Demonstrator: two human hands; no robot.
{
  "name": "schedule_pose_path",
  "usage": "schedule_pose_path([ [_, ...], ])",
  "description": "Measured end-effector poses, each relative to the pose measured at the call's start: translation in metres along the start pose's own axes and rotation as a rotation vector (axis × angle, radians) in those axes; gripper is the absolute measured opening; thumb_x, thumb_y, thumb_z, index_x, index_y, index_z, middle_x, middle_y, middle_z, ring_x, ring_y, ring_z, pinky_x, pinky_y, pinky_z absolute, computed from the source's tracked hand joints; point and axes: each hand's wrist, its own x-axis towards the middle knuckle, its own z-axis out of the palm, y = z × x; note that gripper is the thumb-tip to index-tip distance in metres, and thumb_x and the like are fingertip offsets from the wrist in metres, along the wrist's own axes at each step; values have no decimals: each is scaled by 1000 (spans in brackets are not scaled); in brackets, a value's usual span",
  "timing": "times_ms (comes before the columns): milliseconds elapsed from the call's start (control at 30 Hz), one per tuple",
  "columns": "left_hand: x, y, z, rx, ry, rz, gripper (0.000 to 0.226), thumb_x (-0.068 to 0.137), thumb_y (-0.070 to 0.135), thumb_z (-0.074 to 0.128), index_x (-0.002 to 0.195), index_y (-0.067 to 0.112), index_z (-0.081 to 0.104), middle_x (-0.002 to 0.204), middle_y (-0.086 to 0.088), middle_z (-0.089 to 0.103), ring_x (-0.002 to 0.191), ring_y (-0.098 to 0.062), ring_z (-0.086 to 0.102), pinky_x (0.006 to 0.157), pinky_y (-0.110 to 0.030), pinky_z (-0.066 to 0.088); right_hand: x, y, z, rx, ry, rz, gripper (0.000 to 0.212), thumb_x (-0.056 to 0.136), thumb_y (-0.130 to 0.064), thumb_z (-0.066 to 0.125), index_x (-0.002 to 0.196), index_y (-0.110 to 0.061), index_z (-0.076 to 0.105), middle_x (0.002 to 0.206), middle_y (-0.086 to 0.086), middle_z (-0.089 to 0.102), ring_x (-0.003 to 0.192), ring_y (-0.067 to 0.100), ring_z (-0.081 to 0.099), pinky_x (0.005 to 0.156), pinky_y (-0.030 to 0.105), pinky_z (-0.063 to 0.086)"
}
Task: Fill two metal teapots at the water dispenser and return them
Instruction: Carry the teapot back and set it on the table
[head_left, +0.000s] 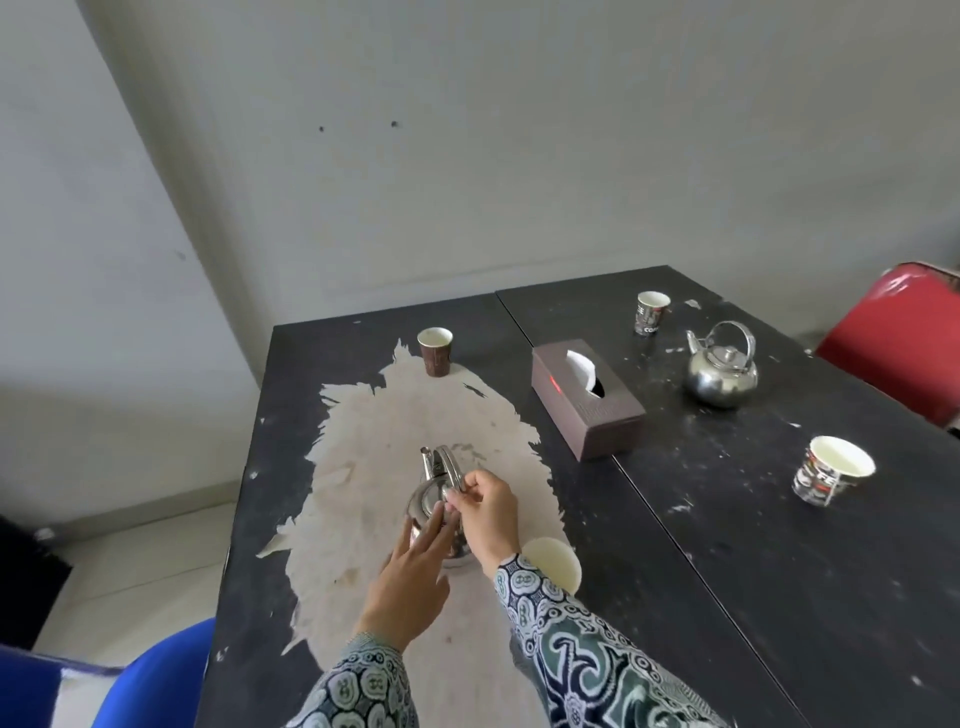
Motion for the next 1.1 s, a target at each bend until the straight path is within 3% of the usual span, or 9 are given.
schedule_pose_path([
  [100, 24, 6, -6, 21, -7, -44, 71, 92, 22, 41, 143, 34, -6, 152, 15, -11, 142, -16, 3, 109, -39, 32, 27, 2, 0, -15, 15, 39, 8, 81, -8, 64, 75, -8, 59, 69, 4, 66, 58, 10, 58, 55, 8, 43],
  [233, 58, 11, -6, -19, -23, -89, 75, 90, 17, 41, 143, 36, -8, 154, 15, -8, 141, -12, 9, 105, -37, 38, 61, 3, 1, -56, 32, 73, 12, 80, -8, 64, 72, -9, 56, 64, 1, 63, 56, 9, 56, 65, 23, 48],
  [367, 90, 12, -7, -12, -30, -98, 77, 89, 12, 42, 143, 36, -8, 154, 12, -10, 141, -15, 14, 110, -38, 30, 89, 6, 0, -69, 56, 87, 17, 82, -7, 63, 69, -10, 51, 69, 10, 67, 52, 2, 52, 49, 5, 39],
  [533, 116, 11, -5, 26, -45, -125, 76, 90, 11, 39, 142, 36, -10, 154, 11, -12, 141, -13, 13, 111, -38, 27, 115, 7, 1, -116, 30, 98, 29, 83, -8, 61, 61, -15, 43, 65, 3, 62, 55, 9, 53, 63, 23, 42],
  [700, 133, 4, -5, 82, -41, -144, 77, 91, 13, 38, 142, 36, -15, 153, 11, -16, 134, -16, 32, 108, -36, 33, 130, 11, 4, -182, 33, 69, 35, 85, -9, 59, 59, -18, 37, 85, 18, 69, 70, 19, 58, 52, 13, 36],
  [933, 147, 3, -2, 101, -74, -183, 81, 90, 8, 39, 141, 34, -19, 152, 8, -21, 140, -14, 17, 114, -37, 18, 144, 10, 4, -235, 26, 63, 41, 86, -8, 56, 57, -21, 31, 86, 19, 67, 82, 28, 64, 54, 14, 34],
  [1033, 150, 5, -3, 106, -94, -198, 81, 90, 8, 38, 141, 34, -19, 151, 8, -22, 135, -15, 31, 113, -38, 20, 146, 8, 8, -233, 35, 96, 39, 87, -9, 57, 58, -20, 33, 90, 19, 69, 86, 27, 65, 58, 22, 36],
  [1100, 150, 7, -4, 99, -110, -215, 80, 90, 7, 39, 141, 33, -18, 152, 8, -22, 129, -16, 41, 113, -38, 21, 145, 6, 9, -229, 50, 129, 28, 87, -9, 56, 64, -15, 41, 95, 19, 69, 82, 22, 61, 55, 17, 35],
])
